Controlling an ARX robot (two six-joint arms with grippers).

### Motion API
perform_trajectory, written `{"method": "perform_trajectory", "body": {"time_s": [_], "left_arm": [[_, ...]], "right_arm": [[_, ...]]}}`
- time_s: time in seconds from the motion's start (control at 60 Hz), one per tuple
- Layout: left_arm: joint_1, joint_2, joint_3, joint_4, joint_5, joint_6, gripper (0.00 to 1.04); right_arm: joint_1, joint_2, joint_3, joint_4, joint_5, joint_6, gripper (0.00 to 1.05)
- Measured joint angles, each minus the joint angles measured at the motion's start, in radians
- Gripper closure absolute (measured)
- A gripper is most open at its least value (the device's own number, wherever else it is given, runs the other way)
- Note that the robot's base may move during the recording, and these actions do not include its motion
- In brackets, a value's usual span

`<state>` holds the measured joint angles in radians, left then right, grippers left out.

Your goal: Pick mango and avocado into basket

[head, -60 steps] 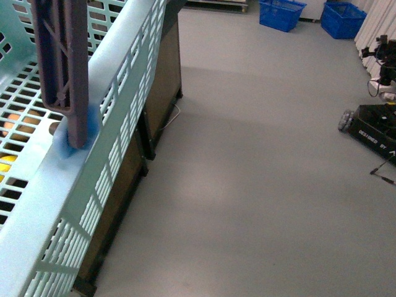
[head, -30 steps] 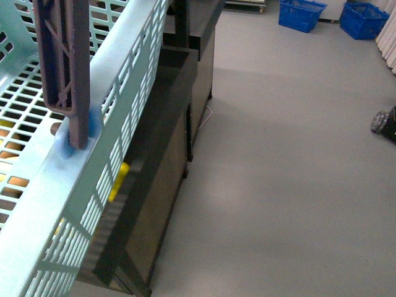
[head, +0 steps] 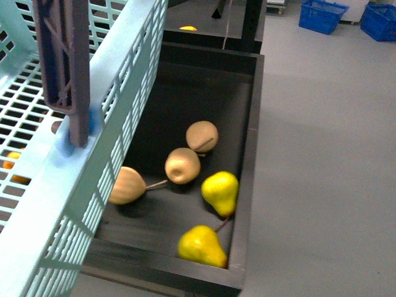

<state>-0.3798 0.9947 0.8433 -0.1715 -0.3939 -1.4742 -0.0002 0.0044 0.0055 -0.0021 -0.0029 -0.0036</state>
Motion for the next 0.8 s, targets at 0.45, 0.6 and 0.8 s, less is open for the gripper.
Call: {"method": "perform_trajectory", "body": {"time_s": [0.45, 0.6, 0.8], "left_arm": [[0.0, -0.002, 0.0, 0.0, 0.002, 0.0, 1.0], [0.0, -0.002, 0.0, 0.0, 0.002, 0.0, 1.0], [0.0, -0.002, 0.0, 0.0, 0.003, 0.0, 1.0]], "right_arm": [[0.0, 0.001, 0.0, 0.001, 0.001, 0.0, 0.08], [0.0, 0.0, 0.0, 0.0, 0.0, 0.0, 0.08], [0.0, 0.0, 0.0, 0.0, 0.001, 0.0, 0.08]]}}
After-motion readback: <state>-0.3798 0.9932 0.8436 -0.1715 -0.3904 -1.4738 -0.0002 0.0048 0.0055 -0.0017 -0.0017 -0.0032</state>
